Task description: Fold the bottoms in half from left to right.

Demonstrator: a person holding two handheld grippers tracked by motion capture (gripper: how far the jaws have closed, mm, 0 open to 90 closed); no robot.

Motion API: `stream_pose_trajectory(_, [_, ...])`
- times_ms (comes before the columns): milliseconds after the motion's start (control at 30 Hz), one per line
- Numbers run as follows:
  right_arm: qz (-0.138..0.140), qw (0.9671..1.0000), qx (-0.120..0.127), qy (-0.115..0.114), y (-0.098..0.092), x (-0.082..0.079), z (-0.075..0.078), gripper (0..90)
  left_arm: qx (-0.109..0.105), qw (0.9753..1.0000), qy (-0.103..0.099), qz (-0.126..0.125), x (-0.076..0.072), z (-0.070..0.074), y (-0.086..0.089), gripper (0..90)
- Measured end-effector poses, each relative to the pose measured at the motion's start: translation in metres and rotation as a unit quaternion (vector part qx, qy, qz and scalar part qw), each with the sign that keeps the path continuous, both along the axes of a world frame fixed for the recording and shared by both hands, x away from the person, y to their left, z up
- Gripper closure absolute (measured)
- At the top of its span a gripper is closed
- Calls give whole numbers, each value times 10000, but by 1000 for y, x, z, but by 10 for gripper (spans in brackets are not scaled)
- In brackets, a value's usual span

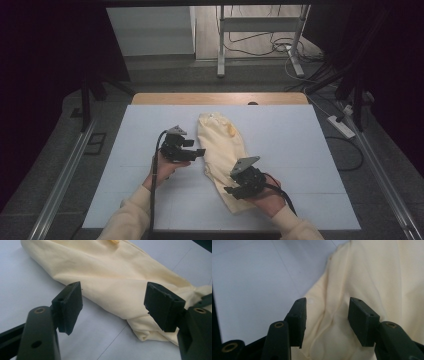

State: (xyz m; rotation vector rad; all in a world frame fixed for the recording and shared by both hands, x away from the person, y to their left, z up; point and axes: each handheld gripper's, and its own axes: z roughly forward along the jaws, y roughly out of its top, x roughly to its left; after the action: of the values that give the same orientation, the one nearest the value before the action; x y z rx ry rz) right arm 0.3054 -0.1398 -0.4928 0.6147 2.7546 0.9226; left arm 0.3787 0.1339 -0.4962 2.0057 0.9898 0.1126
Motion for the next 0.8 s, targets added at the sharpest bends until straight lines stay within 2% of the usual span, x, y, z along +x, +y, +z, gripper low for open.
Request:
stream_pose_trajectory(233, [-89,9998,-150,53,-2,4,-9,522,11,10000,0,7,0,0,0,302])
stream_pose_trajectory(367, [-60,9995,-301,-67,0,4,-12,564,29,10000,4,14,0,0,0,298])
stream_pose_trajectory(567, [-56,9989,-440,-127,-1,5,-12,729,22,10000,2,21,0,-1,0,297])
stream_pose_trajectory(667, [-17,9990,-431,-106,-2,6,-11,781,54,10000,10,9,0,-1,-1,297])
stream_pose_trajectory(733, [26,9990,-419,-137,-3,6,-9,848,54,10000,13,7,0,-1,-1,296])
stream_pose_trajectory(800, [16,9993,-376,-87,-4,6,-8,856,64,10000,13,-1,0,-1,-1,297])
